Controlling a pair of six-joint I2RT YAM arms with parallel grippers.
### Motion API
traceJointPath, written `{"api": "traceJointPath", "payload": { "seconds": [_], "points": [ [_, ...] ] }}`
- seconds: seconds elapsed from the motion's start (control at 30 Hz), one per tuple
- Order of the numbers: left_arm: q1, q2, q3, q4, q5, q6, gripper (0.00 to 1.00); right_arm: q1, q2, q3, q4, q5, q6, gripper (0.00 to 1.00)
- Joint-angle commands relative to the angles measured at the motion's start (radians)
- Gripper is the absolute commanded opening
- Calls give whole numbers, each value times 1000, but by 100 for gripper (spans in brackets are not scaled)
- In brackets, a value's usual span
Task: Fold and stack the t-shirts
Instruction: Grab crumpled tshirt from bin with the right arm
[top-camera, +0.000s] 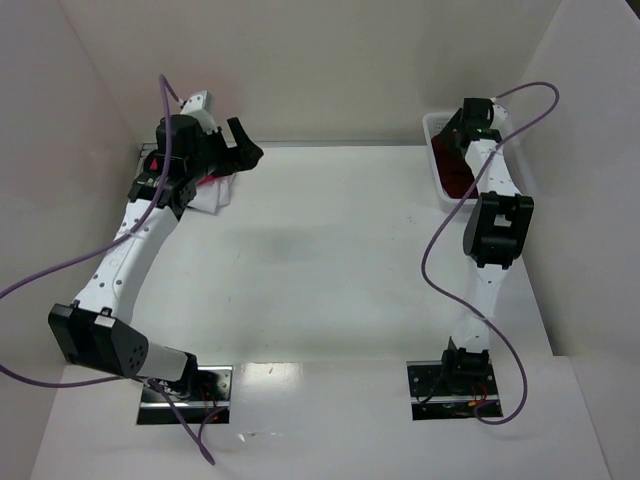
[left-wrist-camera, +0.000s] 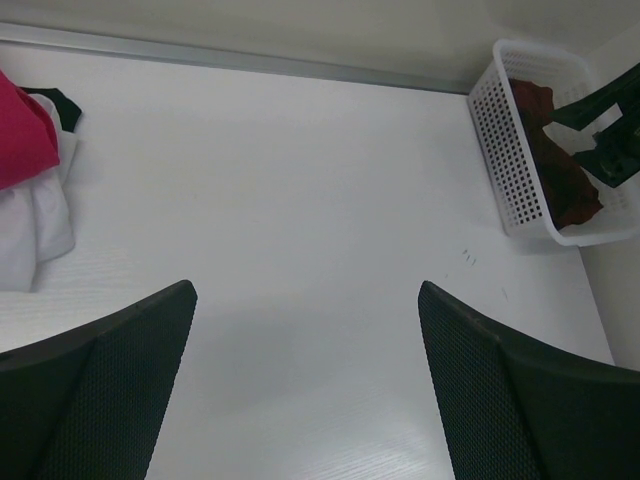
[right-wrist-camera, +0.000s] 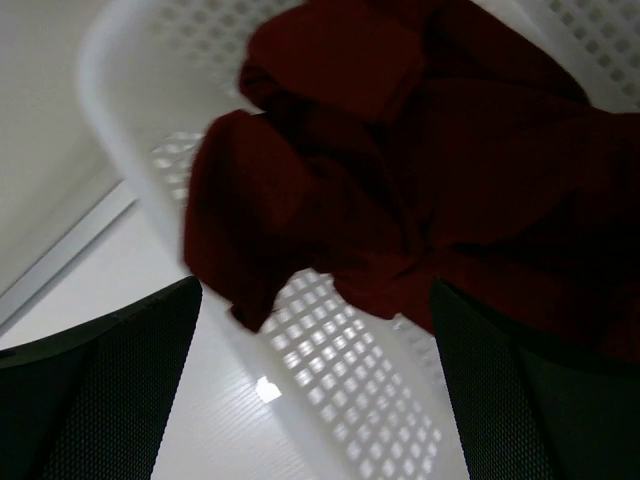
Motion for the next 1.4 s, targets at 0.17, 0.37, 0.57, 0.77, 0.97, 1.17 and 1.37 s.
{"api": "traceJointPath", "payload": {
  "seconds": [0.17, 0.37, 0.57, 0.77, 0.97, 1.17, 1.37],
  "points": [
    [-2, 86, 55, 43, 14, 32, 99, -66, 74, 33, 27, -22, 35, 99],
    [7, 99, 55, 47, 14, 32, 99, -66, 200, 141, -25, -57, 35, 92],
    [8, 124, 65, 47, 23, 32, 99, -66, 262, 229, -44, -87, 13, 53],
    [16, 124, 65, 47, 42, 32, 99, -66, 246, 271, -76, -76, 4, 2],
    [16, 115, 43, 69, 194, 53, 99, -19, 44, 194, -45, -135, 4, 1],
    [-70, 95, 101, 3, 323, 164, 99, 63, -256, 51, -11, -122, -16, 1],
    [-179, -11, -6, 118, 419, 170, 99, 140, -557, -24, -2, -186, -36, 1]
  ]
}}
